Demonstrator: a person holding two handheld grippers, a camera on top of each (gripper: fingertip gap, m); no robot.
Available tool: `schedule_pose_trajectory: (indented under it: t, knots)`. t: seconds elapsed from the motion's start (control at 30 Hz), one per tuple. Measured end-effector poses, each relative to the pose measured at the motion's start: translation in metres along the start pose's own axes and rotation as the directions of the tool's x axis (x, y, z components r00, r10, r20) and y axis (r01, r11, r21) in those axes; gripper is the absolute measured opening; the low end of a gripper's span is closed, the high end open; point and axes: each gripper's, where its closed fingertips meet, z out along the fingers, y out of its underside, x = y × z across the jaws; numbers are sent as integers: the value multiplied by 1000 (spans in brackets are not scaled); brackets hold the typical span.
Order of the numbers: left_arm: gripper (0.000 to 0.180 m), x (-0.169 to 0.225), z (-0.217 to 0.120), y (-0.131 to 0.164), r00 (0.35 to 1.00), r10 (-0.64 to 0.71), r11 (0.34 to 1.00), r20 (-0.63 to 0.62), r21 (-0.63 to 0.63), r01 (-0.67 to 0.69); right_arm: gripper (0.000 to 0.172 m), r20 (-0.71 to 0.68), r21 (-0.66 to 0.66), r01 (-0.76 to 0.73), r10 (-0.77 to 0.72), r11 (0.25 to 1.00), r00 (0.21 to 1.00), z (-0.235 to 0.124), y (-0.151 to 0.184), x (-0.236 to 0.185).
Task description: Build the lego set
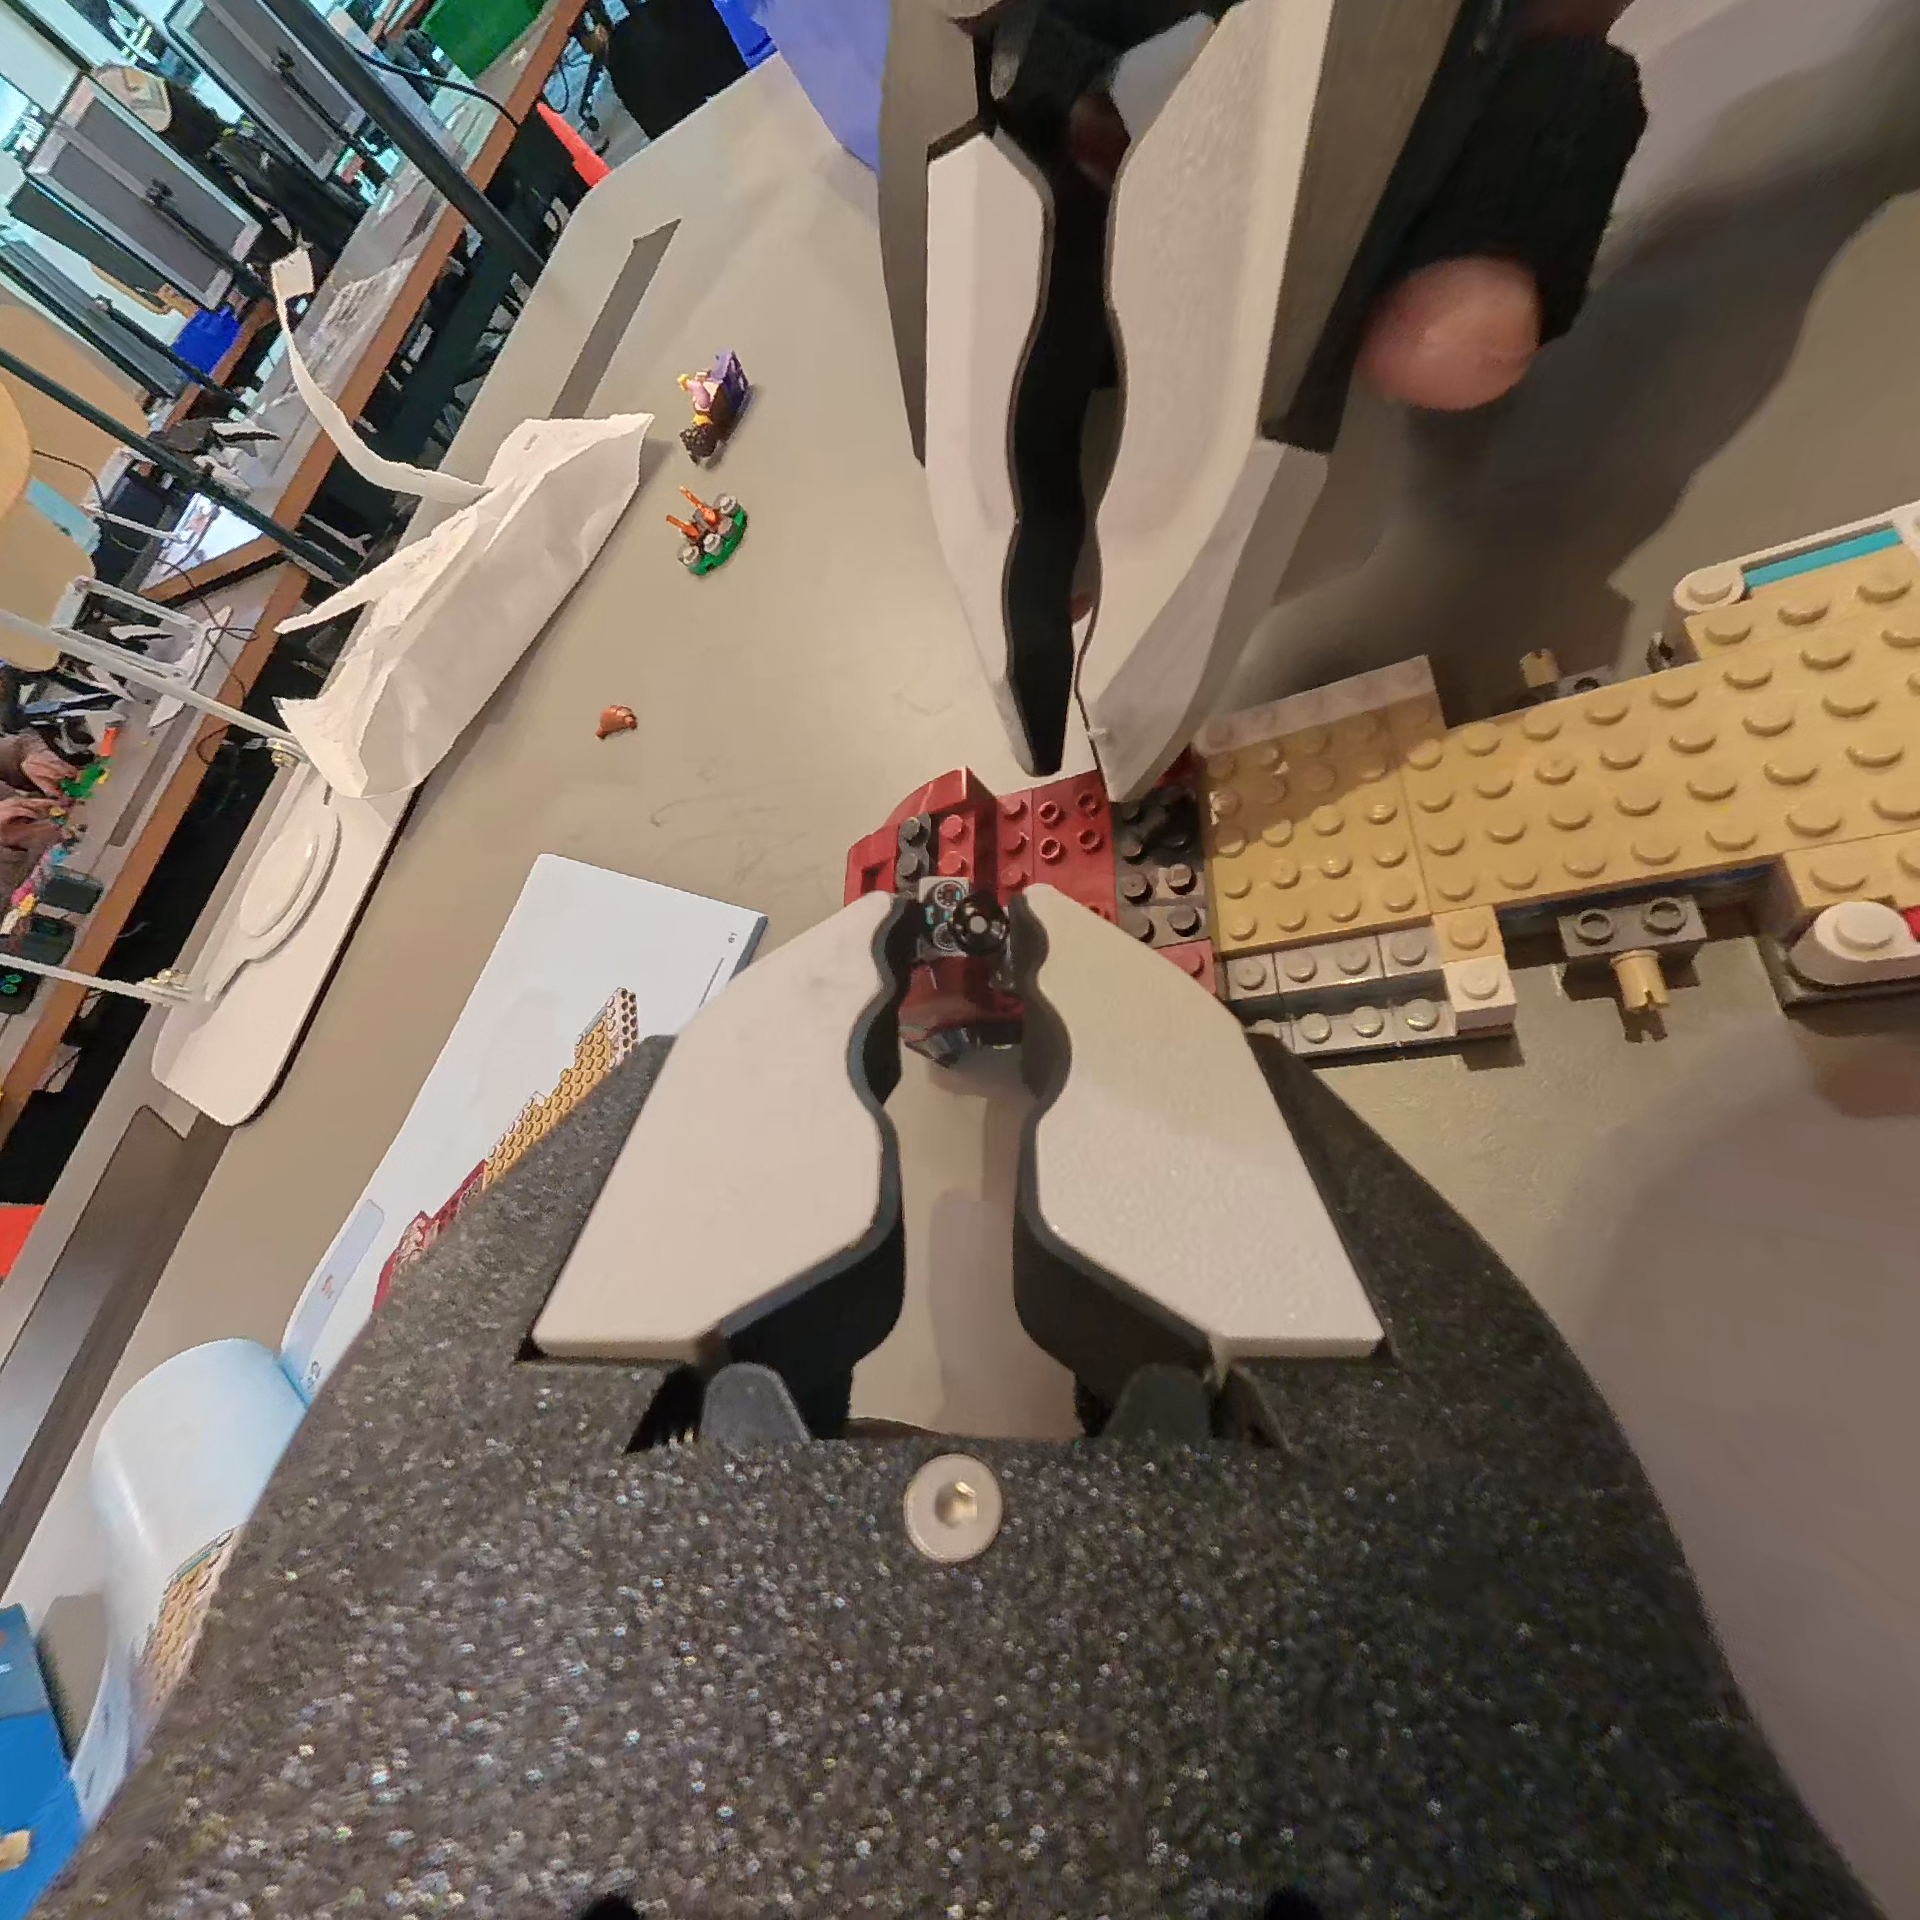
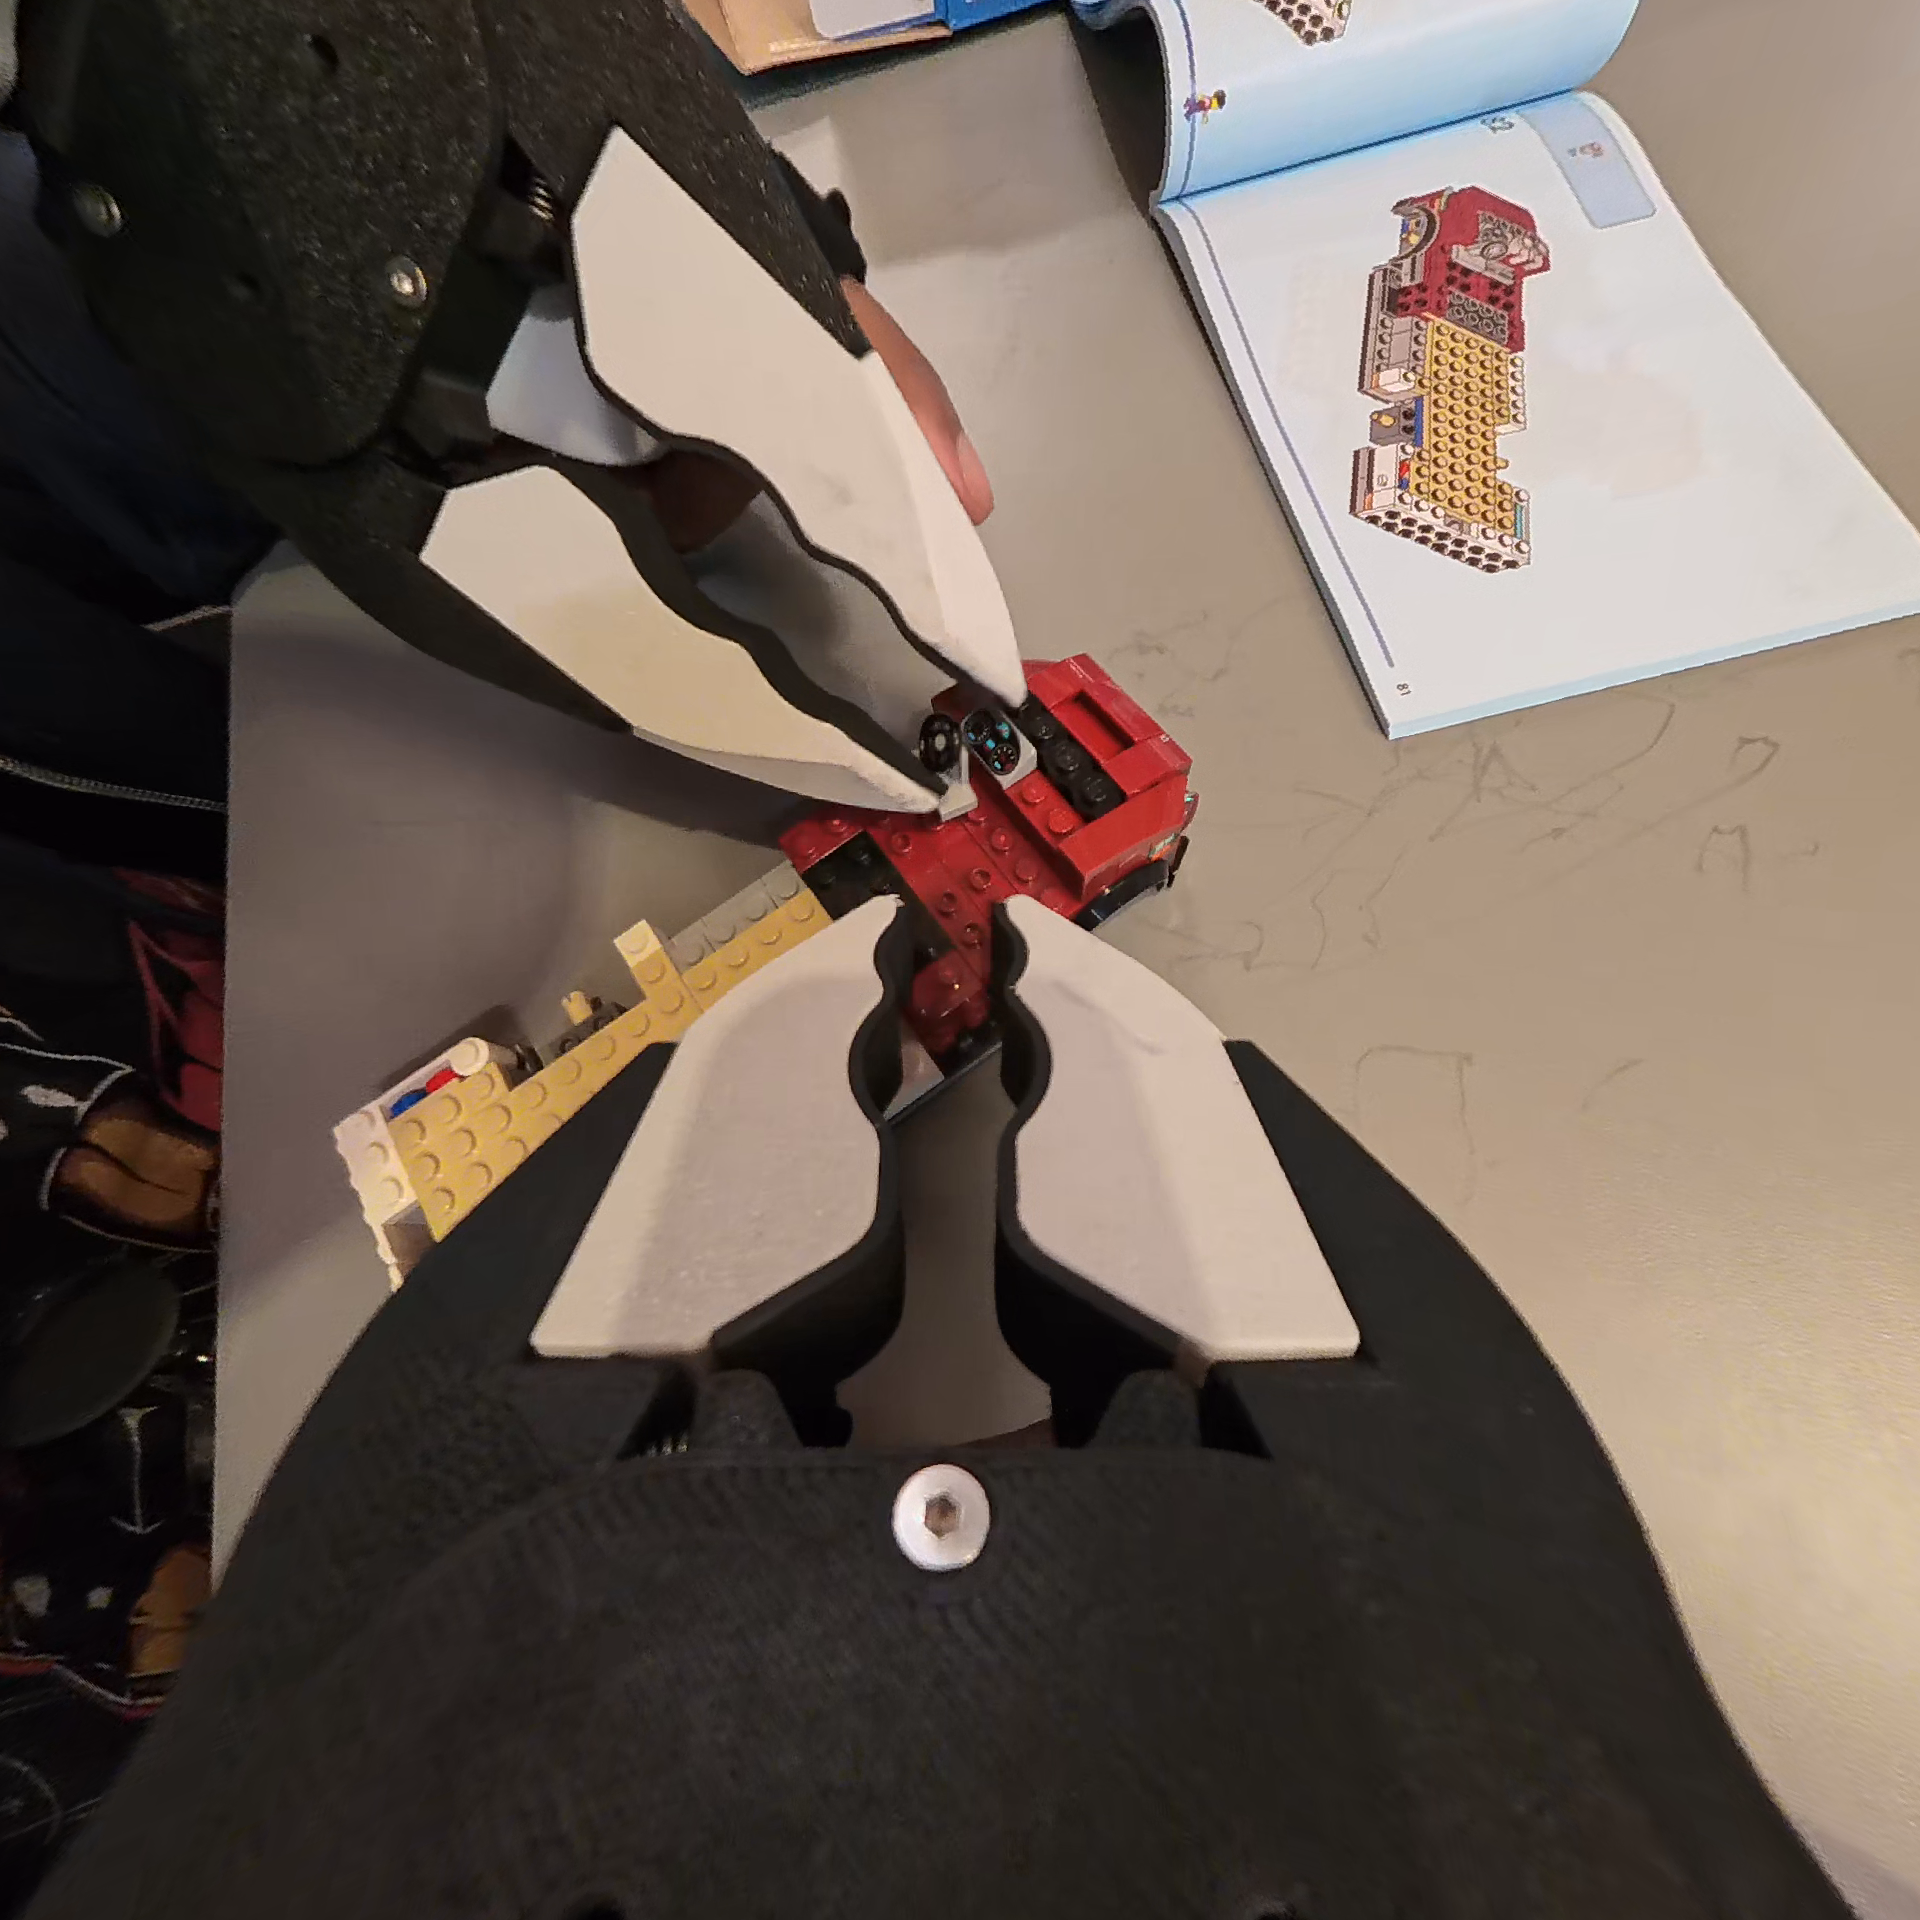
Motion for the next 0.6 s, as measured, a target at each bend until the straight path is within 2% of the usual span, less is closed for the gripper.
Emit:
schedule_pose_trajectory:
  t: [0.03,0.4,0.6]
  knots:
    - [18,0,1,0,1000,5,1000,5,-3,-5,14,0,0,1,-1,1000,1000,0,0,0]
    - [22,-1,4,-2,999,25,1000,24,-11,-25,14,1,7,7,-7,1000,1000,0,0,-2]
    - [27,-7,-8,-7,995,-89,995,37,47,87,20,-17,5,-9,9,1000,1000,-3,-1,-2]
